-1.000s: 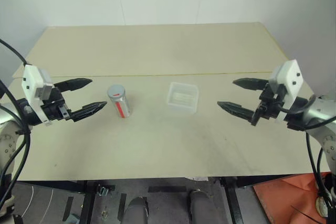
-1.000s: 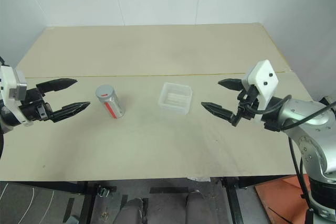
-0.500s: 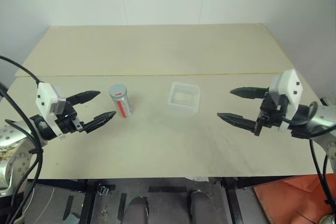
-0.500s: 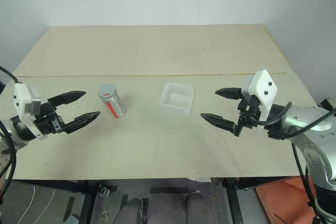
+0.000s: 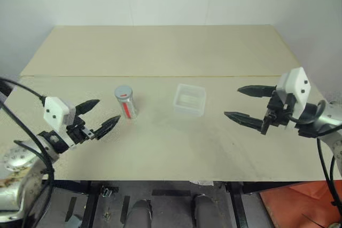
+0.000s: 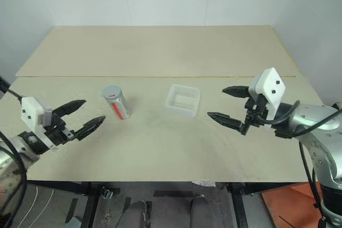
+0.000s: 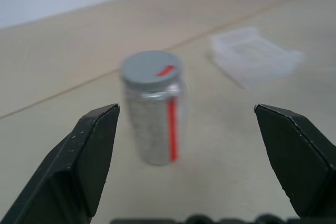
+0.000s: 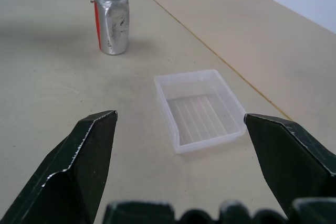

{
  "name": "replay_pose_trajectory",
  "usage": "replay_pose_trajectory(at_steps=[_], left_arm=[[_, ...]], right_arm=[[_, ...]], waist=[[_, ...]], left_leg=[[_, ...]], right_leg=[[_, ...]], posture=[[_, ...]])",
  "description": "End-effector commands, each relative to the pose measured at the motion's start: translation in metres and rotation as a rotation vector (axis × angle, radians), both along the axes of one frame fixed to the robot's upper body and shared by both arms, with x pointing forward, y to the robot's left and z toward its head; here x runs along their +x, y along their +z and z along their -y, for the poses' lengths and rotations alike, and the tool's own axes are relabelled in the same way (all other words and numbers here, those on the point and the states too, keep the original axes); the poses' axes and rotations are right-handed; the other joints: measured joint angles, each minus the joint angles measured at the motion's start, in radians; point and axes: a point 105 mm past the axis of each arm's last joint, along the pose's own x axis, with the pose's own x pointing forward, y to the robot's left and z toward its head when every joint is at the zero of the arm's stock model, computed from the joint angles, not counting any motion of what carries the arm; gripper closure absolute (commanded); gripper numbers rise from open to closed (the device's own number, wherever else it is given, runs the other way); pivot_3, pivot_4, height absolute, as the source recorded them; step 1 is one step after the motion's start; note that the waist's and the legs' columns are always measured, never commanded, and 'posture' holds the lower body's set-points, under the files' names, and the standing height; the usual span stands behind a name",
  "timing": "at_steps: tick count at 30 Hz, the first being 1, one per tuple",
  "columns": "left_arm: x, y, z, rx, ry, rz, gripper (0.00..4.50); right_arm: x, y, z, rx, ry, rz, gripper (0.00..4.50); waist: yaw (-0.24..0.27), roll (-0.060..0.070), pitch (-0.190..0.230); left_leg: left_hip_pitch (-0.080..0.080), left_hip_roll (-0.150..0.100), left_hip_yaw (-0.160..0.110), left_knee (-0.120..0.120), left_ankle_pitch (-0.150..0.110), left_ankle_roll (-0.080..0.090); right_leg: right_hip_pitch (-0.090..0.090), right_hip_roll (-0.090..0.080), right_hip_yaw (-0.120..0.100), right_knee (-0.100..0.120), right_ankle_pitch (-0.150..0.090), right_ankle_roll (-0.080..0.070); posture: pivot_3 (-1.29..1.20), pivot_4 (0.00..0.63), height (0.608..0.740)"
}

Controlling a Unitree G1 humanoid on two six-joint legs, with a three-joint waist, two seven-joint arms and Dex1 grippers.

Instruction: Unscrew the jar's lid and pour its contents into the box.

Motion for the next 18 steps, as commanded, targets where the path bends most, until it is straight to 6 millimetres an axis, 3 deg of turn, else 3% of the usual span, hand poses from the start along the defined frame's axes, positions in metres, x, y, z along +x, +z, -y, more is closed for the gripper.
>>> replay_pose_trajectory(at_steps=[1, 6, 18], left_arm=[[-0.004, -0.001, 0.012, 0.018, 0.057, 0.066, 0.03], [0.010, -0.016, 0.029, -0.013, 0.135, 0.078, 0.03], [0.042, -0.026, 0.047, -0.089, 0.313, 0.148, 0.03]], right_arm=[[-0.006, 0.013, -0.002, -0.008, 0.023, 0.057, 0.00], [-0.008, 0.015, -0.005, -0.009, 0.036, 0.059, 0.00], [-0.017, 0.018, -0.007, -0.023, 0.066, 0.052, 0.00]], waist=[[0.000, 0.000, 0.000], [0.006, 0.000, 0.000], [0.012, 0.000, 0.000]], left_leg=[[0.000, 0.000, 0.000, 0.000, 0.000, 0.000], [0.003, 0.000, 0.000, 0.000, 0.000, 0.000], [0.005, 0.000, 0.000, 0.000, 0.000, 0.000]], right_leg=[[0.000, 0.000, 0.000, 0.000, 0.000, 0.000], [0.003, 0.000, 0.000, 0.000, 0.000, 0.000], [0.006, 0.000, -0.001, -0.002, 0.000, 0.000]], posture=[[0.00, 0.150, 0.740], [0.00, 0.150, 0.740], [0.00, 0.150, 0.740]])
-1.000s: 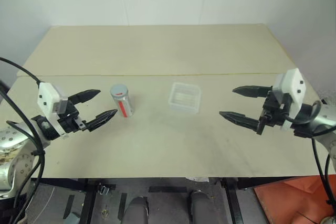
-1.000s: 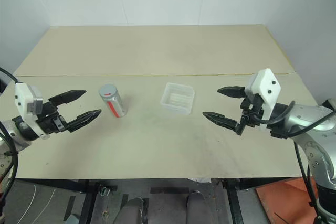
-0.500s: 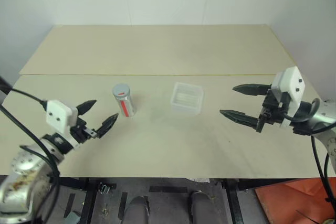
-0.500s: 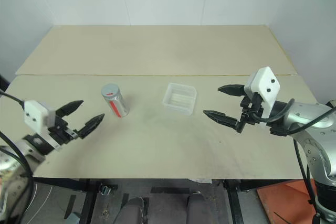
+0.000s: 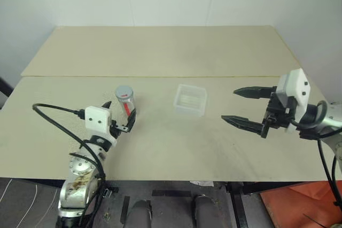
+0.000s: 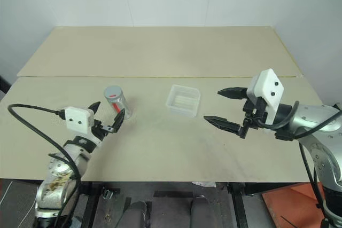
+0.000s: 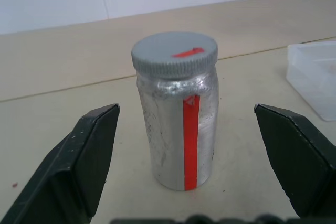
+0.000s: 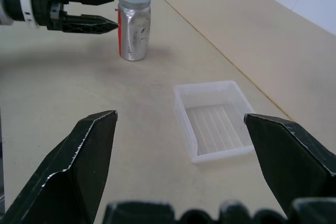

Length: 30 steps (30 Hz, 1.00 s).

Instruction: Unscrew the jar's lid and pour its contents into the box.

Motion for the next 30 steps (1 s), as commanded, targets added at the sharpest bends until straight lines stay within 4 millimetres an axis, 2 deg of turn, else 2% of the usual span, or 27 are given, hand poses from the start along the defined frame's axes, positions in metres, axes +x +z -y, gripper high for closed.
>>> replay_pose_trajectory(at_steps=[1, 13, 19, 30], left_arm=[[0.005, 0.007, 0.005, 0.021, 0.033, 0.059, 0.03], [0.022, 0.003, 0.019, 0.007, 0.145, 0.099, 0.03], [0.031, 0.003, 0.018, 0.006, 0.186, 0.111, 0.03], [0.045, 0.005, 0.025, 0.005, 0.177, 0.129, 0.03]], right_arm=[[-0.007, 0.014, 0.002, -0.010, 0.004, 0.053, 0.00], [-0.012, 0.021, 0.006, -0.012, 0.002, 0.076, 0.00], [-0.014, 0.021, 0.006, -0.011, 0.002, 0.081, 0.00], [-0.018, 0.022, 0.009, -0.018, -0.006, 0.088, 0.00]], waist=[[0.002, 0.000, 0.000], [0.017, 0.000, 0.000], [0.017, 0.000, 0.000], [0.017, 0.000, 0.000]], left_leg=[[0.000, 0.000, 0.000, 0.000, 0.000, 0.000], [0.001, 0.000, 0.000, 0.000, 0.000, 0.000], [0.001, 0.000, 0.000, 0.000, 0.000, 0.000], [0.001, -0.001, 0.000, 0.000, 0.000, 0.000]], right_leg=[[0.000, 0.000, 0.000, 0.000, 0.000, 0.000], [0.002, 0.000, 0.000, -0.002, 0.001, 0.001], [0.002, 0.000, 0.000, -0.002, 0.001, 0.001], [0.003, 0.000, 0.000, -0.002, 0.001, 0.001]], posture=[[0.00, 0.150, 0.740], [0.00, 0.150, 0.740], [0.00, 0.150, 0.740], [0.00, 0.150, 0.740]])
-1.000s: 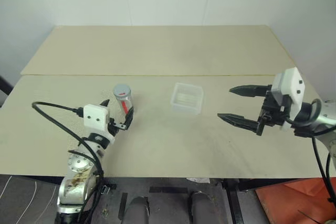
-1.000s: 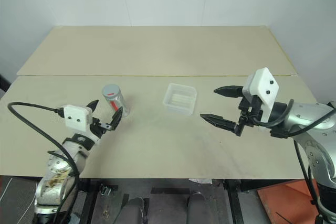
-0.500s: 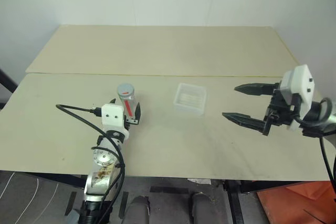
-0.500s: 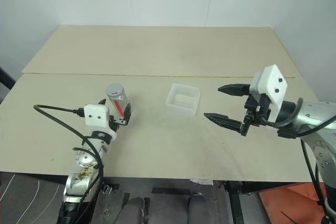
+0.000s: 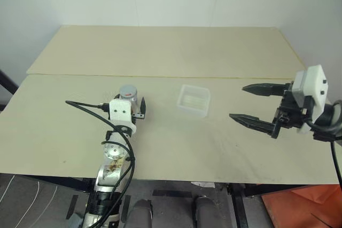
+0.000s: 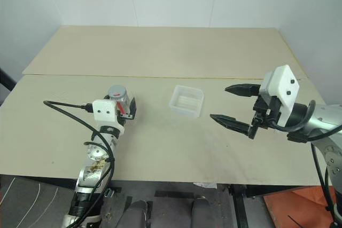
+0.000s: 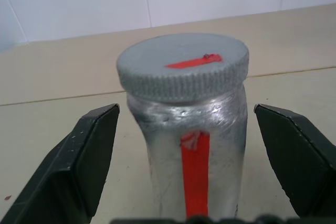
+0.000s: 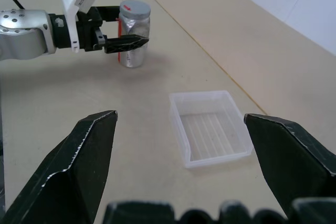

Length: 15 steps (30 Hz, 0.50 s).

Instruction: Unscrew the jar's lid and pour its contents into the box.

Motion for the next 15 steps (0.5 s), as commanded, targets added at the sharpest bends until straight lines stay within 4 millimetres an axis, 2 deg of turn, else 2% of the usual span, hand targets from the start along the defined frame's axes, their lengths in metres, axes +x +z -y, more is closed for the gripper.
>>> replay_pose_trajectory(at_steps=[1, 4, 5, 7, 13, 15], left_arm=[[0.0009, 0.0116, 0.0013, 0.007, -0.005, 0.054, 0.03], [0.0012, 0.0112, 0.0004, 0.006, -0.001, 0.054, 0.03], [0.0017, 0.0111, 0.0005, 0.006, -0.002, 0.054, 0.21], [0.0031, 0.0111, 0.0009, 0.002, -0.005, 0.053, 0.59], [0.0060, 0.0127, 0.0021, 0.008, -0.016, 0.067, 2.51], [0.0064, 0.0146, 0.0023, 0.002, -0.021, 0.075, 2.59]], right_arm=[[-0.0074, 0.0130, -0.0002, -0.015, 0.008, 0.061, 0.00], [-0.0082, 0.0122, 0.0004, -0.017, 0.003, 0.061, 0.00], [-0.0085, 0.0122, 0.0007, -0.015, 0.002, 0.061, 0.00], [-0.0087, 0.0121, 0.0010, -0.014, -0.001, 0.062, 0.00], [-0.0098, 0.0114, 0.0010, -0.008, -0.006, 0.064, 0.00], [-0.0106, 0.0108, 0.0008, -0.005, -0.007, 0.065, 0.00]], waist=[[-0.001, 0.000, 0.000], [-0.001, 0.000, 0.000], [0.000, 0.000, 0.000], [0.000, 0.000, 0.000], [0.000, 0.000, 0.000], [-0.001, 0.000, 0.000]], left_leg=[[0.000, 0.000, 0.000, 0.000, 0.000, 0.000], [0.000, 0.000, 0.000, 0.000, 0.000, 0.000], [0.000, 0.000, 0.000, 0.000, 0.000, 0.000], [0.000, 0.000, 0.000, 0.000, 0.000, 0.000], [0.000, 0.000, 0.000, 0.000, 0.000, 0.000], [0.000, 0.000, 0.000, 0.000, 0.000, 0.000]], right_leg=[[0.000, 0.000, 0.000, 0.000, 0.000, 0.000], [0.000, 0.000, 0.000, 0.000, 0.000, 0.000], [0.000, 0.000, 0.000, 0.000, 0.000, 0.000], [0.000, 0.000, 0.000, 0.000, 0.000, 0.000], [0.000, 0.000, 0.000, 0.000, 0.000, 0.000], [0.000, 0.000, 0.000, 0.000, 0.000, 0.000]], posture=[[0.00, 0.150, 0.740], [0.00, 0.150, 0.740], [0.00, 0.150, 0.740], [0.00, 0.150, 0.740], [0.00, 0.150, 0.740], [0.00, 0.150, 0.740]])
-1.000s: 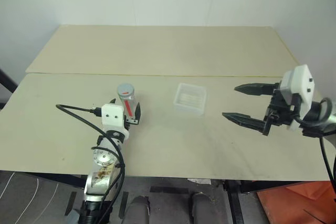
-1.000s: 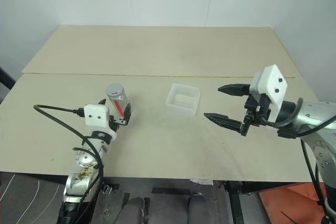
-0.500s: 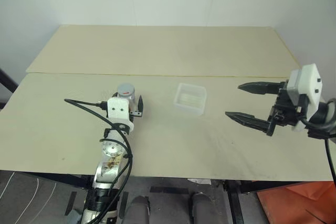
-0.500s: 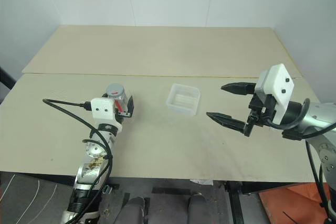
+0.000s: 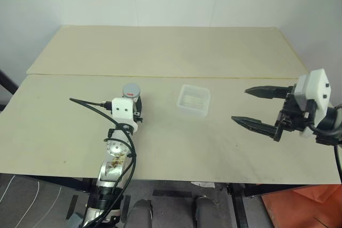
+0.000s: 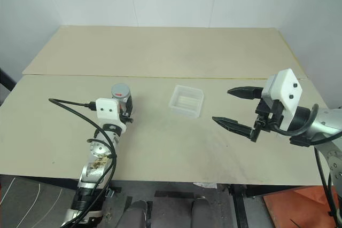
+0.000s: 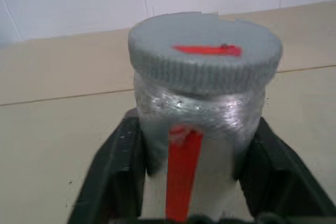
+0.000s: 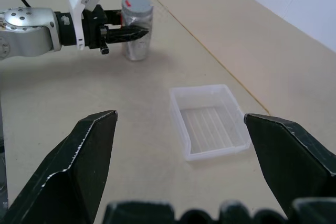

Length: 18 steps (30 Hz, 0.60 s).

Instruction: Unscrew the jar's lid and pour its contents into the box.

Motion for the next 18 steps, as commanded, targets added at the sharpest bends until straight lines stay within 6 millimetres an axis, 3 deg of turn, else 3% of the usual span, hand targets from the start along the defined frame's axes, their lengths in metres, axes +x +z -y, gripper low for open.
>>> replay_pose_trajectory(at_steps=[1, 6, 10, 14, 18], left_arm=[[-0.001, 0.017, 0.000, -0.004, -0.010, 0.075, 2.59], [0.001, 0.027, -0.004, 0.004, -0.048, 0.089, 2.59], [0.001, 0.049, -0.012, 0.032, -0.211, 0.078, 2.59], [-0.001, 0.072, -0.014, 0.016, -0.437, 0.013, 2.59], [-0.020, 0.087, -0.003, 0.102, -0.808, -0.081, 2.59]], right_arm=[[-0.007, 0.012, -0.002, 0.004, 0.008, 0.063, 0.00], [-0.008, 0.011, -0.003, 0.021, 0.006, 0.062, 0.00], [-0.009, 0.011, -0.005, 0.031, 0.009, 0.058, 0.00], [-0.005, 0.016, -0.004, 0.041, 0.007, 0.066, 0.00], [-0.001, 0.020, -0.008, 0.068, 0.017, 0.072, 0.00]], waist=[[0.000, 0.000, 0.000], [0.000, 0.000, 0.000], [-0.003, 0.000, 0.000], [-0.003, 0.000, 0.000], [-0.007, 0.000, 0.000]], left_leg=[[0.000, 0.000, 0.000, 0.000, 0.000, 0.000], [0.000, 0.000, 0.000, 0.000, 0.000, 0.000], [0.000, 0.000, 0.000, 0.000, 0.000, 0.000], [0.000, 0.000, 0.000, 0.000, 0.000, 0.000], [0.000, 0.000, 0.000, 0.000, 0.000, 0.000]], right_leg=[[0.000, 0.000, 0.000, 0.000, 0.000, 0.000], [0.000, 0.000, 0.000, 0.000, 0.000, 0.000], [0.000, 0.000, 0.000, 0.000, 0.000, 0.000], [0.000, 0.000, 0.000, 0.000, 0.000, 0.000], [0.000, 0.000, -0.001, 0.000, 0.000, 0.001]], posture=[[0.00, 0.150, 0.740], [0.00, 0.150, 0.740], [0.00, 0.150, 0.740], [0.00, 0.150, 0.740], [0.00, 0.150, 0.740]])
